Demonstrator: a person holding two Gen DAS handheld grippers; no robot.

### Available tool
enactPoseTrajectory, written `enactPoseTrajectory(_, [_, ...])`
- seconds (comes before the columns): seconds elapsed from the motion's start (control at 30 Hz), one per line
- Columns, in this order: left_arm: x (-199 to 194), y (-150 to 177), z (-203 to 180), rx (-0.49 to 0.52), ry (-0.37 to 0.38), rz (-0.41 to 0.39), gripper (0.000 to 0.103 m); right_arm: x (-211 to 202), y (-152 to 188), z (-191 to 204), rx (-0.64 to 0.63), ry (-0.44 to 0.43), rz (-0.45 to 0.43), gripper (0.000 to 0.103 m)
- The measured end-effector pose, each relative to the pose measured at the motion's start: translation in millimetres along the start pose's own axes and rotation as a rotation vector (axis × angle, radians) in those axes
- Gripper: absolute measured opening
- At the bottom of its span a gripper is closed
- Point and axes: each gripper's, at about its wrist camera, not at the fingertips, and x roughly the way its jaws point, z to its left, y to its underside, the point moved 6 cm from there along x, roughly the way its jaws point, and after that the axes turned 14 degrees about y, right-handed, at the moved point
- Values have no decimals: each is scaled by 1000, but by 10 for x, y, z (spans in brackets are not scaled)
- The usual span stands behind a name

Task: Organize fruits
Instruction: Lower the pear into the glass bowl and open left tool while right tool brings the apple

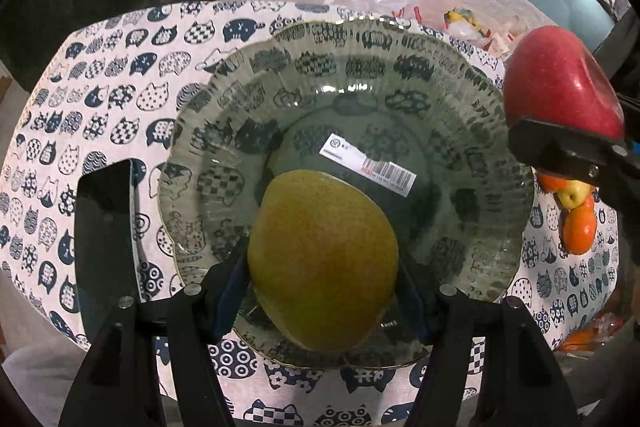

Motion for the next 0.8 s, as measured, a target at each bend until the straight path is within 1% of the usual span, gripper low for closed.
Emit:
enactPoseTrajectory(0.3, [172, 96, 81, -28, 2, 64, 68, 118, 22, 125, -36, -12, 19, 74])
enactPoseTrajectory(0.4, [153, 77, 87, -16, -10, 52, 68, 139, 34, 152, -46, -18, 22, 74])
enactPoseTrajectory(0.53, [55, 22, 74, -21, 1, 18, 68, 180, 23, 204, -57, -24, 25, 74])
enactPoseTrajectory(0.8, [-126, 92, 126, -11, -16, 5, 68, 305, 42, 281, -80, -16, 44, 74])
